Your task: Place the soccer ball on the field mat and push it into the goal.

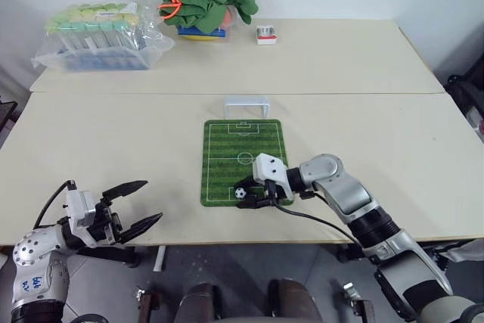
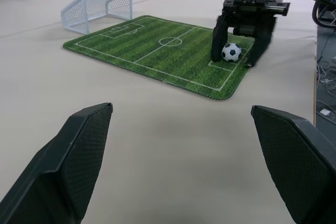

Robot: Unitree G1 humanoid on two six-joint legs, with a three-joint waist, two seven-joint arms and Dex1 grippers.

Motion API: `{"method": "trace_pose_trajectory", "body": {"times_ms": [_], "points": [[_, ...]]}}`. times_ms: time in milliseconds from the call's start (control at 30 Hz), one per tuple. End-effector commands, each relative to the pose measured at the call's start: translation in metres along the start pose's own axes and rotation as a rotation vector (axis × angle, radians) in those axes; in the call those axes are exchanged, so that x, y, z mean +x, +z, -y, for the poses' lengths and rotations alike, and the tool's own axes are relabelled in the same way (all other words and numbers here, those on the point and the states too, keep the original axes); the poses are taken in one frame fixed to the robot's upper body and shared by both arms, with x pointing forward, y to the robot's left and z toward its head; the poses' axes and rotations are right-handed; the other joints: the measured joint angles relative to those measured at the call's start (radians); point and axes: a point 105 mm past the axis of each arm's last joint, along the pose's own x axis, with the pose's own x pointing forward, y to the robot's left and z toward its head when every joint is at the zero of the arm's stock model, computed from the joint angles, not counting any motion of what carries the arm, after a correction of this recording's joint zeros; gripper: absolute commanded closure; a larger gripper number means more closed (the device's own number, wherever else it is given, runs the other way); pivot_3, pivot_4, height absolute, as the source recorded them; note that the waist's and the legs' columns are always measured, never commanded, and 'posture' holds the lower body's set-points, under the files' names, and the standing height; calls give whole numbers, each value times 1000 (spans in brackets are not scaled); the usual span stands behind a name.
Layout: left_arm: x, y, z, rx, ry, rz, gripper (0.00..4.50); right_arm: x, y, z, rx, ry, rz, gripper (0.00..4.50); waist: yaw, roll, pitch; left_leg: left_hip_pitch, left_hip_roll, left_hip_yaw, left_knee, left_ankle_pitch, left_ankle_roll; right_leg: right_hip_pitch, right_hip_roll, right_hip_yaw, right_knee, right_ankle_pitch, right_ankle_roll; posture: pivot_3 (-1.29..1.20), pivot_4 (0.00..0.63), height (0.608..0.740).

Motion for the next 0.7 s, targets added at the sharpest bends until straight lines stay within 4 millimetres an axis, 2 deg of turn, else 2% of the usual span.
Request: {"method": "trace_pose_trajectory", "body": {"times_ms": [33, 200, 433, 533, 700], "points": [[-4, 9, -3, 24, 19, 26, 0, -5, 8, 6, -32, -23, 18, 646, 0, 0, 0, 0, 0, 0, 0, 0, 0, 0, 0, 0, 0, 0, 0, 0, 150, 740], [1, 12, -6, 26, 14, 36, 0, -9, 23, 6, -77, -22, 45, 646, 0, 0, 0, 0, 0, 0, 0, 0, 0, 0, 0, 0, 0, 0, 0, 0, 150, 740], [3, 13, -8, 24, 2, 43, 0, -17, 60, 6, -121, -57, 112, 646, 1, 0, 0, 0, 0, 0, 0, 0, 0, 0, 0, 0, 0, 0, 0, 0, 150, 740], [4, 12, -7, 21, -3, 45, 0, -19, 63, -9, -114, -30, 123, 1256, 2, 0, 0, 0, 0, 0, 0, 0, 0, 0, 0, 0, 0, 0, 0, 0, 150, 740], [5, 13, -8, 18, -12, 51, 0, -15, 48, -28, -78, 1, 82, 2985, 3, 0, 0, 0, 0, 0, 0, 0, 0, 0, 0, 0, -1, 0, 0, 0, 150, 740]]}}
